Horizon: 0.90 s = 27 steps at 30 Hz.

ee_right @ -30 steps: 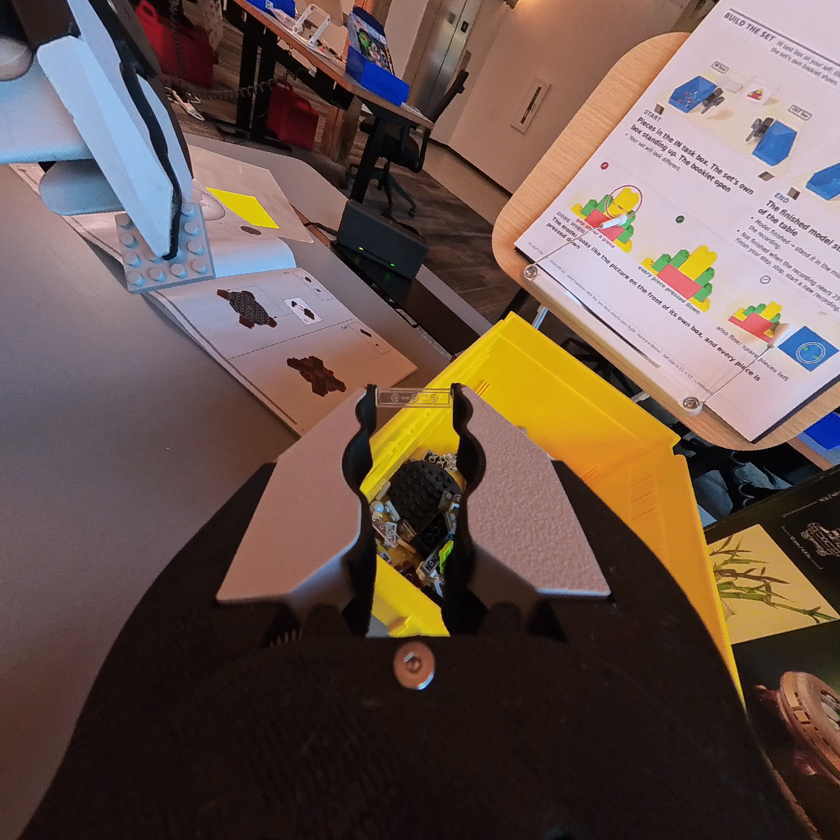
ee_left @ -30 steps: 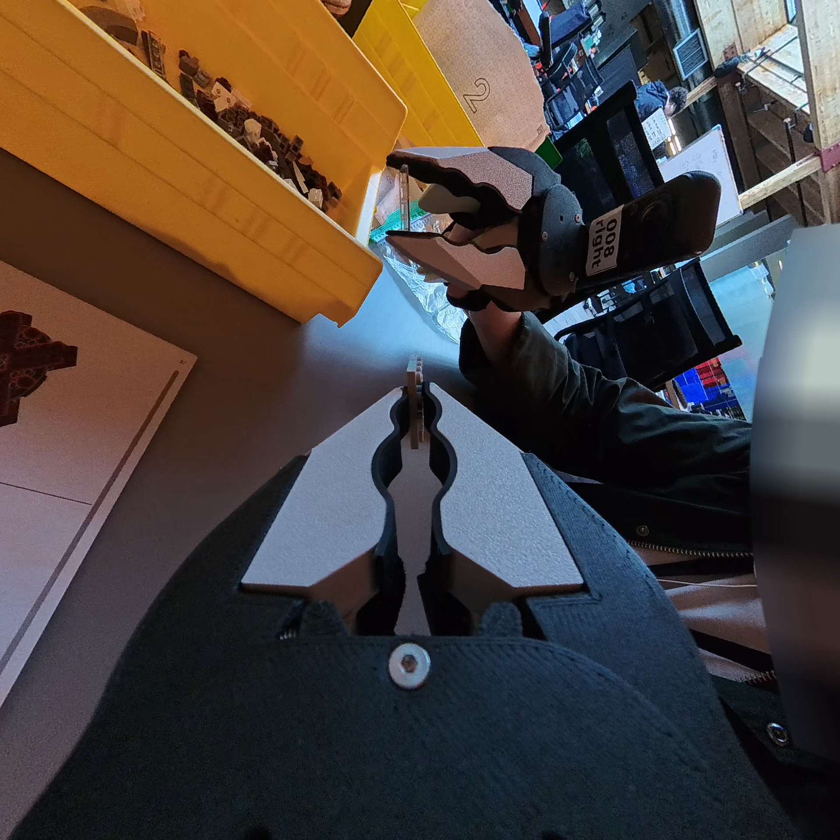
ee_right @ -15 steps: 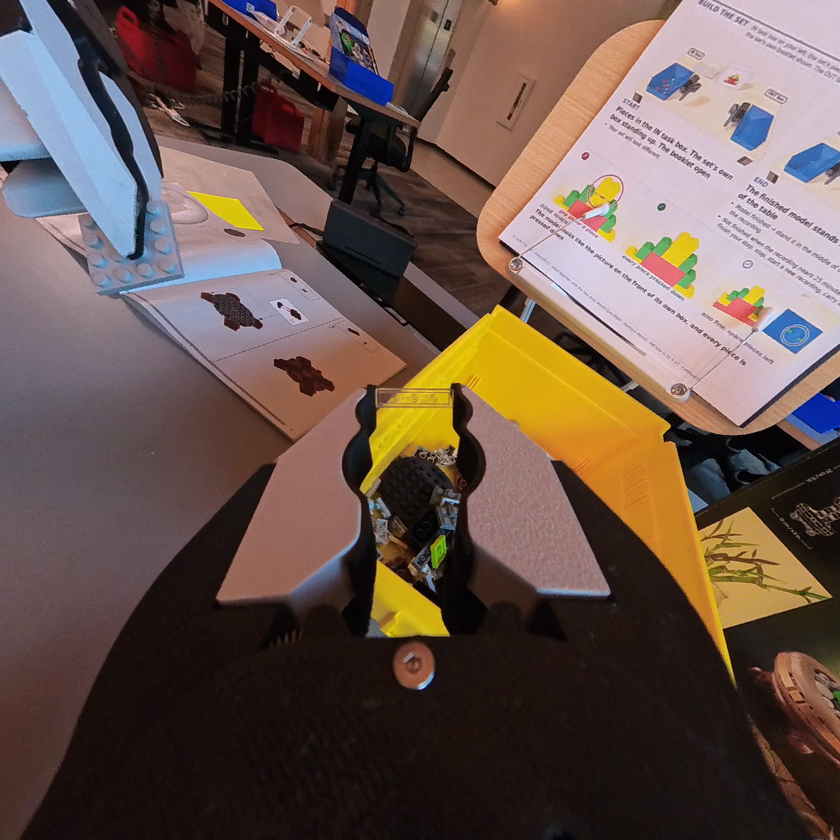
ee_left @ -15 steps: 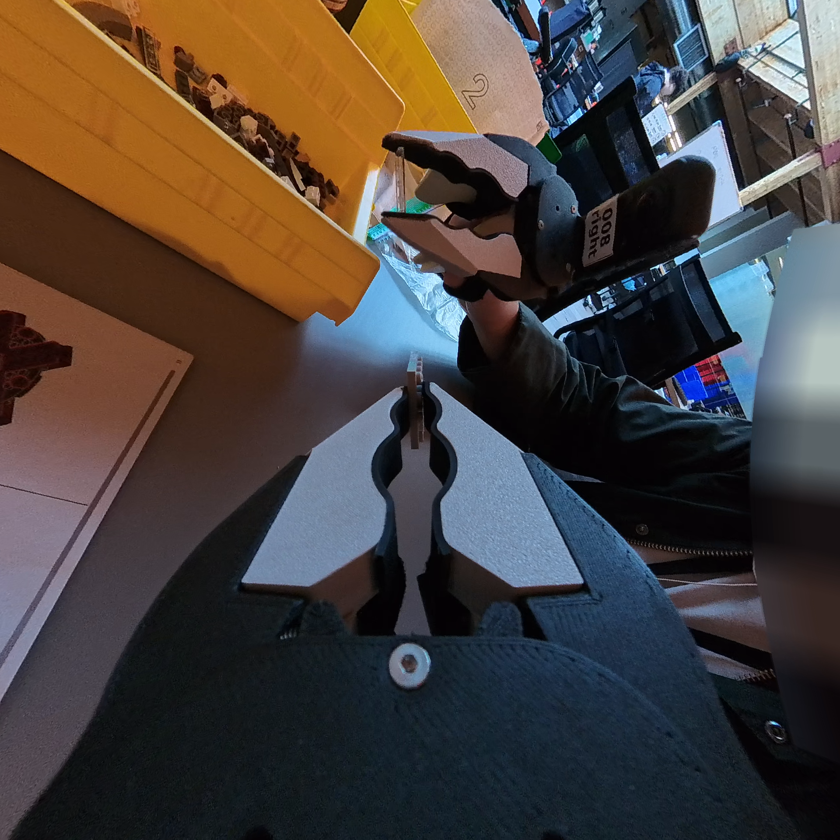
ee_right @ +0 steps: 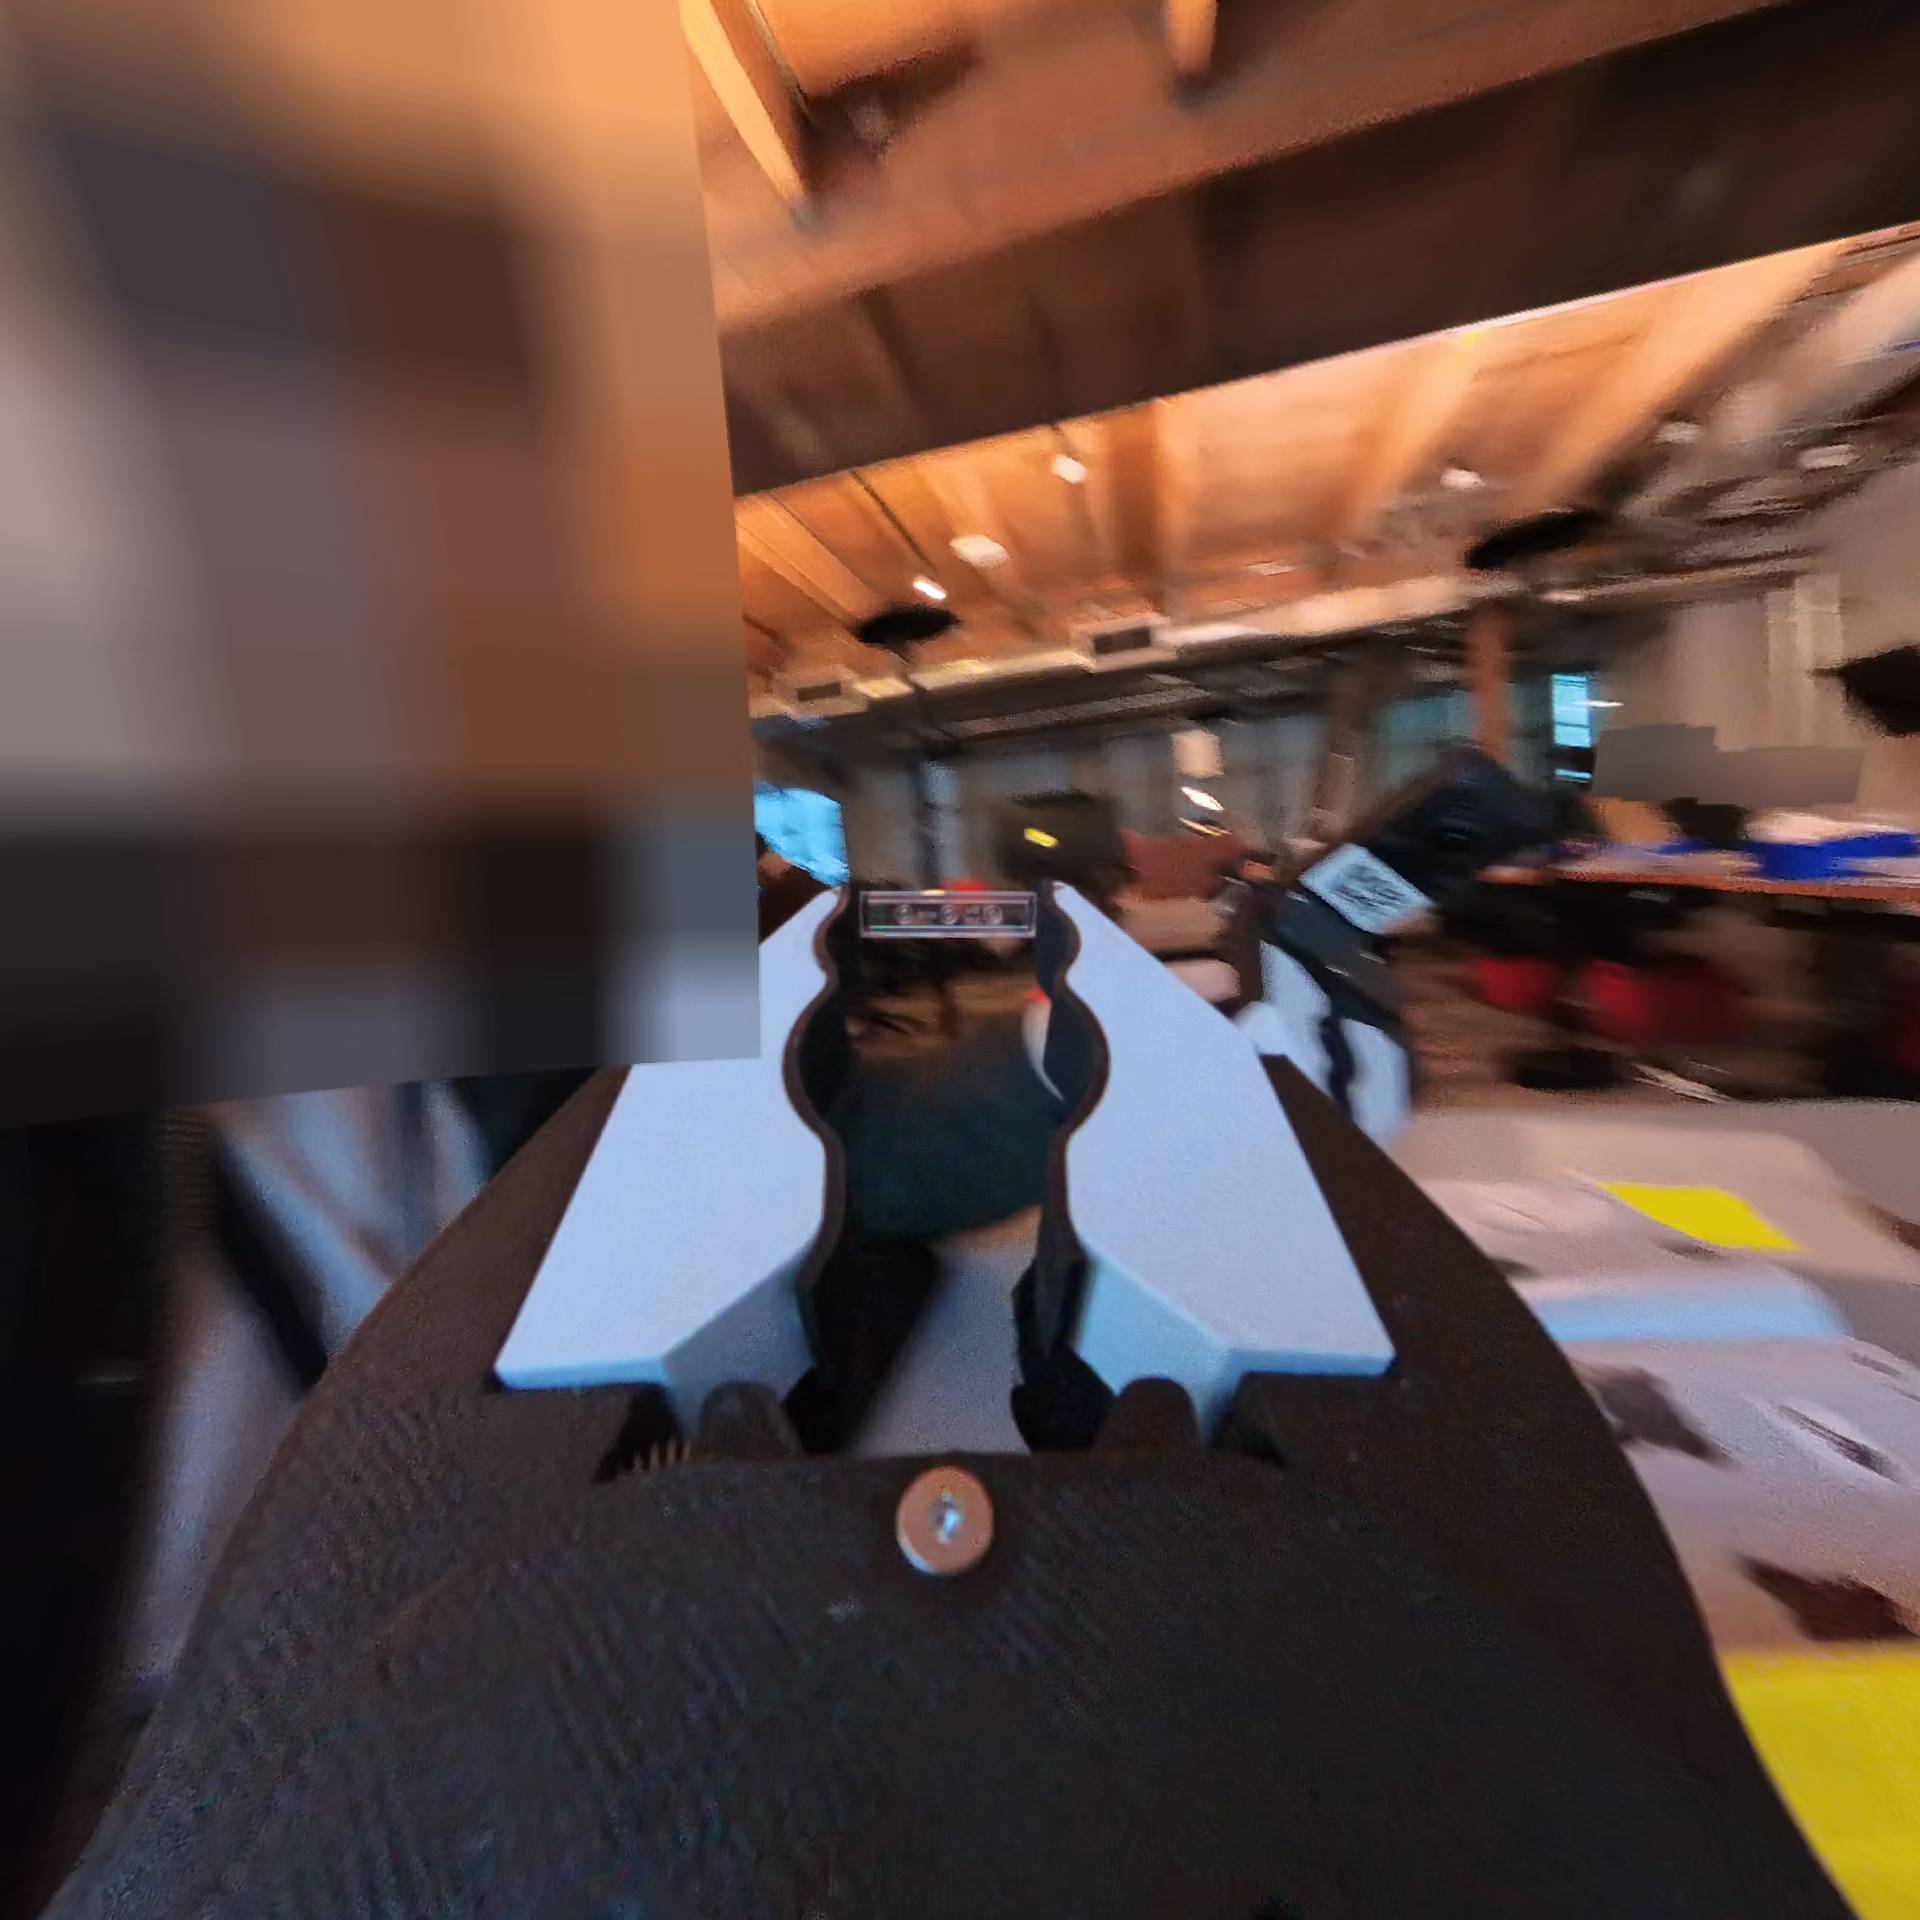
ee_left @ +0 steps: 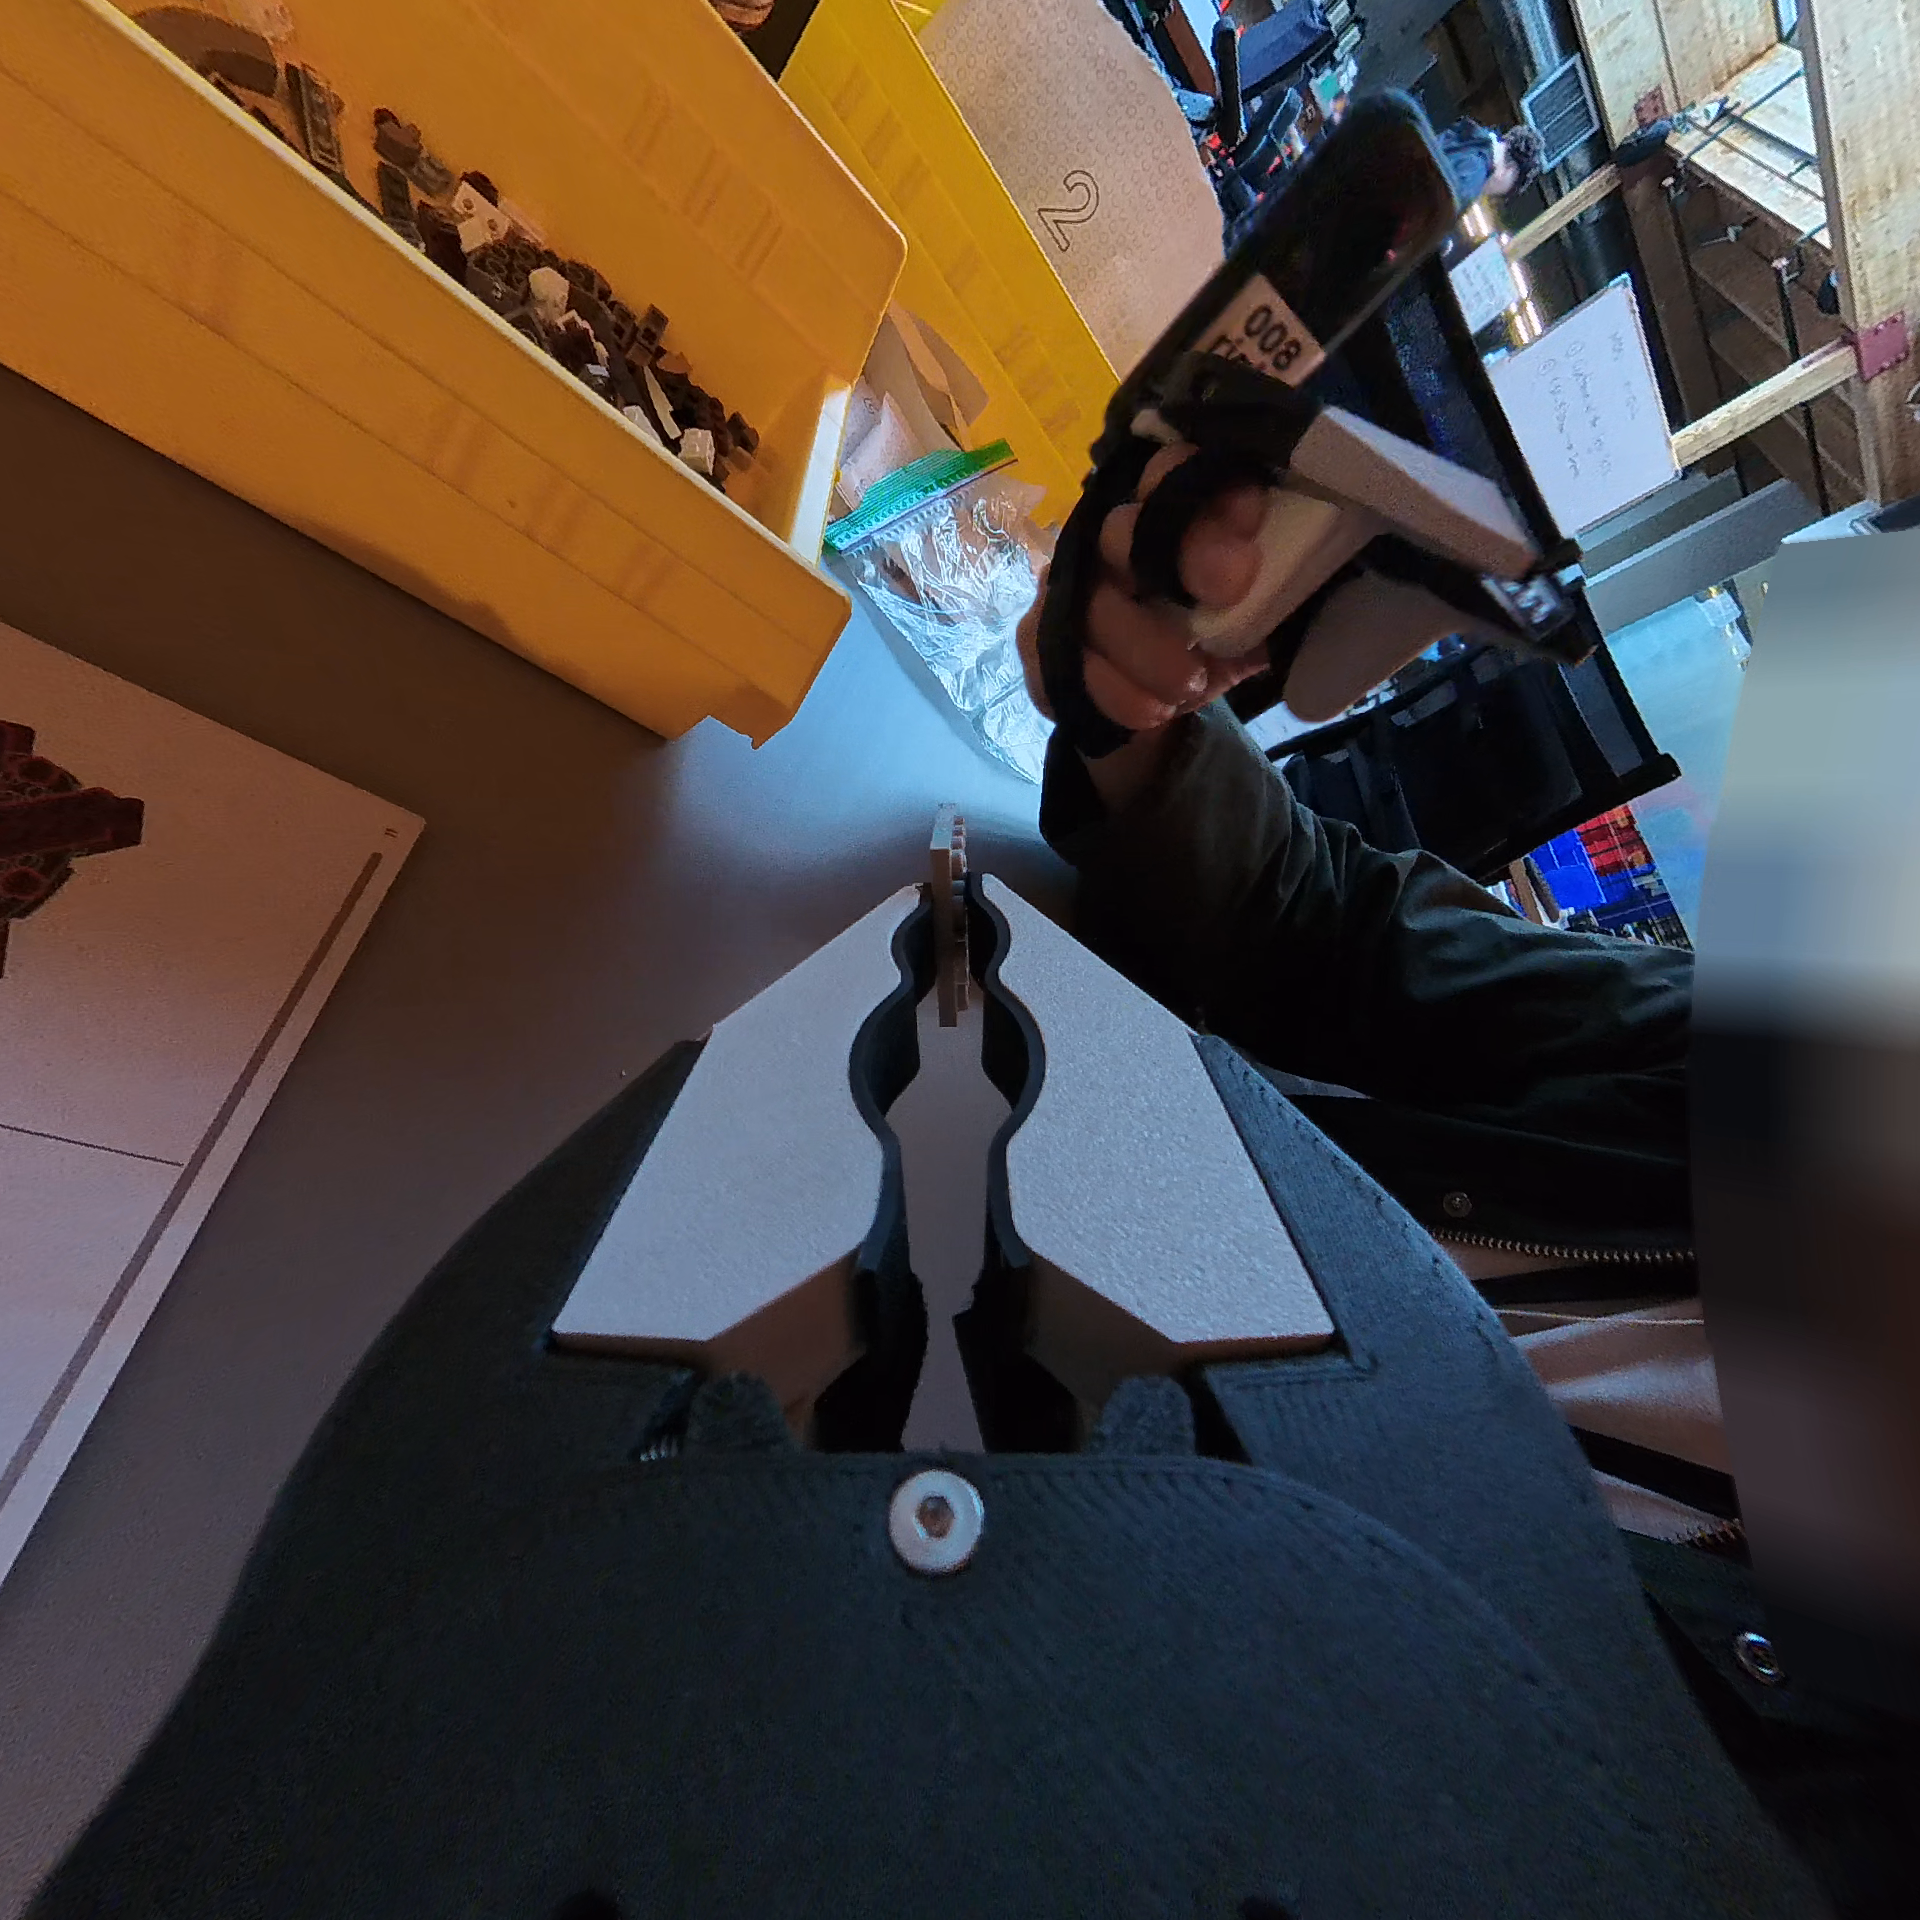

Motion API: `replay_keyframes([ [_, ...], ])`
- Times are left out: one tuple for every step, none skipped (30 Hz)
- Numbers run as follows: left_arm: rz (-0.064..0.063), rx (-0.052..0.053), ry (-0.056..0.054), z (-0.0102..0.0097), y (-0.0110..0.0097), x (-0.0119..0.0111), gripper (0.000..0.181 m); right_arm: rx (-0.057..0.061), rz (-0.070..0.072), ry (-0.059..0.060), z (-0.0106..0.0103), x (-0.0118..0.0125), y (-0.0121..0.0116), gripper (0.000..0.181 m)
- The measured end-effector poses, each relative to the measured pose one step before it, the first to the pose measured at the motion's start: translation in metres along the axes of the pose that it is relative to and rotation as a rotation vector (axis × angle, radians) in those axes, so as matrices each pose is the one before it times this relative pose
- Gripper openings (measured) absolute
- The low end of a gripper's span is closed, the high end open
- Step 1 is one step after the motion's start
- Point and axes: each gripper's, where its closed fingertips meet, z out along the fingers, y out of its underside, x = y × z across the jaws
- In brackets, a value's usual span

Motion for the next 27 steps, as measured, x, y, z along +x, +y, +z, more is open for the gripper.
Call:
replay_keyframes([
  [0.0002,-0.0017,-0.0004,0.00012,0.00019,-0.00013,0.003,0.034,0.0523,-0.0642,-0.00281,-0.00654,-0.00546,0.032],
  [-0.0002,-0.0016,-0.0004,0.00016,0.00024,-0.00017,0.003,0.0204,0.0349,-0.0465,-0.00196,-0.00476,-0.00306,0.032],
  [-0.0005,-0.0007,0.0004,0.00015,0.00008,-0.0001,0.003,0.0193,0.017,-0.0284,-0.00149,-0.00279,-0.00261,0.032],
  [-0.0003,-0.0003,0.001,-0.00005,0.00007,0.00003,0.003,0.0115,0.0069,0.0011,-0.00099,0.00128,-0.00149,0.032],
  [0.0005,-0.0004,0.0006,-0.00023,-0.00003,0.00015,0.003,-0.013,-0.0069,0.0549,-0.00242,0.009,0.00089,0.032],
  [0.0017,0.0004,-0.0006,-0.00051,-0.00029,0.00018,0.003,-0.0376,-0.0375,0.1663,-0.00626,0.02529,0.00239,0.032],
  [0.0019,0.0025,-0.0009,-0.0009,-0.00053,0.00018,0.003,-0.051,-0.0762,0.2858,-0.01327,0.04295,0.00322,0.032],
  [0.0015,0.0058,0.0008,-0.00114,-0.0011,0.00038,0.003,-0.0721,-0.1183,0.3482,-0.01824,0.05266,0.00677,0.032],
  [0.001,0.0078,0.0021,-0.0011,-0.0013,0.0005,0.003,-0.0775,-0.1319,0.341,-0.01698,0.05256,0.00932,0.032],
  [0.0006,0.0075,0.0027,-0.00098,-0.00121,0.00044,0.003,-0.0636,-0.1073,0.2275,-0.00837,0.03705,0.00905,0.032],
  [0.0012,0.0077,0.0051,-0.00077,-0.00135,0.00075,0.003,-0.0338,-0.0517,0.0691,0.00004,0.01336,0.00493,0.032],
  [0.0014,0.0078,0.0084,-0.00069,-0.00134,0.00126,0.003,-0.0468,-0.0008,-0.0083,0.0026,0.00094,0.00639,0.036],
  [0.0002,0.0058,0.0094,-0.0004,-0.00091,0.00142,0.003,-0.0428,0.0239,-0.0074,0.00295,-0.00016,0.00622,0.048],
  [-0.0021,0.0047,0.0077,-0.00032,-0.00055,0.0009,0.003,-0.0147,0.0067,-0.0062,0.00184,-0.00173,0.0026,0.058],
  [-0.0044,0.0055,0.0059,-0.00025,-0.00071,0.00035,0.003,0.0122,-0.0248,0.0017,-0.00099,-0.00193,-0.00213,0.066],
  [-0.0057,0.0063,0.0071,0.00002,-0.00069,0.00012,0.003,0.046,-0.0611,-0.016,-0.0039,-0.00901,-0.00991,0.066],
  [-0.0082,0.0075,0.0114,0.00039,-0.00081,0.00053,0.003,0.0845,-0.0857,-0.0526,-0.00658,-0.0175,-0.01742,0.065],
  [-0.0124,0.0083,0.0174,0.00083,-0.00065,0.00097,0.003,0.1012,-0.0953,-0.0884,-0.00653,-0.02684,-0.02157,0.062],
  [-0.0168,0.0072,0.0226,0.00131,-0.00052,0.00142,0.003,0.0871,-0.0922,-0.1117,-0.0029,-0.03367,-0.0204,0.062],
  [-0.0183,0.0058,0.0238,0.00177,0.00007,0.00143,0.003,0.0631,-0.0814,-0.1278,0.00147,-0.03717,-0.01697,0.062],
  [-0.0151,0.0025,0.0189,0.00227,0.00035,0.00083,0.003,0.0243,-0.067,-0.0939,0.00624,-0.03089,-0.0099,0.062],
  [-0.0086,-0.0022,0.0119,0.00269,0.00106,0.00011,0.003,-0.0147,-0.0491,-0.0397,0.00916,-0.01983,-0.00225,0.062],
  [-0.002,-0.0055,0.0083,0.00295,0.00145,0.0002,0.003,-0.0393,-0.0403,0.004,0.00795,-0.00876,0.00387,0.062],
  [0.0015,-0.0047,0.008,0.0029,0.00125,0.00068,0.003,-0.0454,-0.037,0.0102,0.00533,-0.00439,0.00611,0.062],
  [0.0028,-0.0025,0.0095,0.0026,0.00075,0.00142,0.003,-0.033,-0.0238,-0.0053,0.00314,-0.00435,0.00522,0.062],
  [0.0027,-0.0014,0.01,0.00216,0.00061,0.00163,0.003,-0.0198,-0.0037,-0.0032,0.00227,-0.00234,0.00451,0.061],
  [0.0027,-0.0004,0.0089,0.00199,0.00033,0.00156,0.003,-0.0061,0.0124,-0.0125,0.00126,-0.00238,0.00228,0.058],
])
